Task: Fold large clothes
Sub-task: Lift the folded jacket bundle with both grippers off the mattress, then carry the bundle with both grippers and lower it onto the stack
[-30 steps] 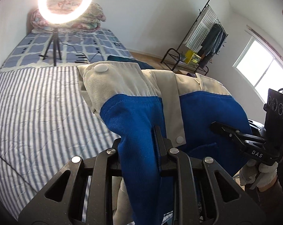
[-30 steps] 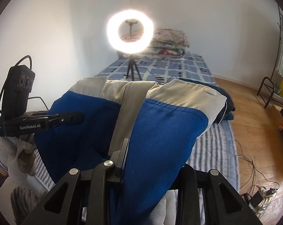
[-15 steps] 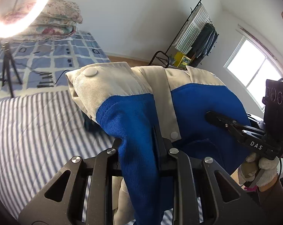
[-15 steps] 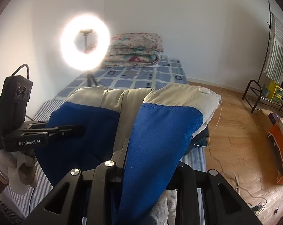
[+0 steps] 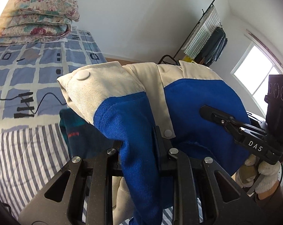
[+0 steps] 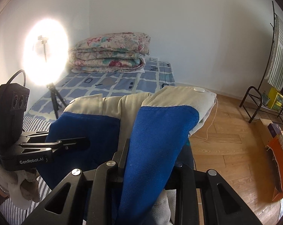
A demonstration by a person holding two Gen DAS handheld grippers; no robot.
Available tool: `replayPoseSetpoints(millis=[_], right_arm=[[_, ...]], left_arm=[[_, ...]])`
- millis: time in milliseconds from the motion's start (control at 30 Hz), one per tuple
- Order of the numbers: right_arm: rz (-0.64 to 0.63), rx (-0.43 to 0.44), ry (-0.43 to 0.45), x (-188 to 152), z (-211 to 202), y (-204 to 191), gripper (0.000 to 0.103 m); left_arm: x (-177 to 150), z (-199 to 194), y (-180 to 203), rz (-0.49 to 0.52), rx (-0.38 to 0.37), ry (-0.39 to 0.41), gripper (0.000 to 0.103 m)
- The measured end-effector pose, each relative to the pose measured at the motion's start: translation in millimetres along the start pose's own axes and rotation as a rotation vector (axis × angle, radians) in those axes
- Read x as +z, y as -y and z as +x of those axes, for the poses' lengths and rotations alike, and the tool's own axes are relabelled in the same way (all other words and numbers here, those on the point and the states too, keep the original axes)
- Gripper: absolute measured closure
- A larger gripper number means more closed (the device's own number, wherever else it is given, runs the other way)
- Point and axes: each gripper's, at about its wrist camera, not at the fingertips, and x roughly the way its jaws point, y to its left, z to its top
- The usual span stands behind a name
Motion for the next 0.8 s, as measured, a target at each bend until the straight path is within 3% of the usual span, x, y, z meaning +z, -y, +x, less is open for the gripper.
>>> replayPoseSetpoints(millis=[300,567,633,733,800], right_arm=[[0.034,0.037,-0.002,20.5,83.1,33.8,0.080],[0.080,0.042,-0.042,12.1,118.8,68.6,0.079],[0.119,0.034,-0.065,9.4,125.8,81.0,0.070],[0.129,-0.094,-0.153,-1.5,143.3,96.8,0.053],[0.123,-0.171,-0.214,-9.5,155.9,100.9,0.049]], left_arm=[[15.0,60.0,-38.8,-0.031,0.071,-0.020,0.084],[8.6,72.5,-69.4,-0.039,0.132,-0.032,0.083],[6.2,73.4,-72.6,-0.031,0.160,-0.039,0.081],[0.3,76.0,-76.5,-0.002,0.219,-0.049,0.069],[-4.1,76.6,-76.7,0.018,0.265,-0.049,0.060]])
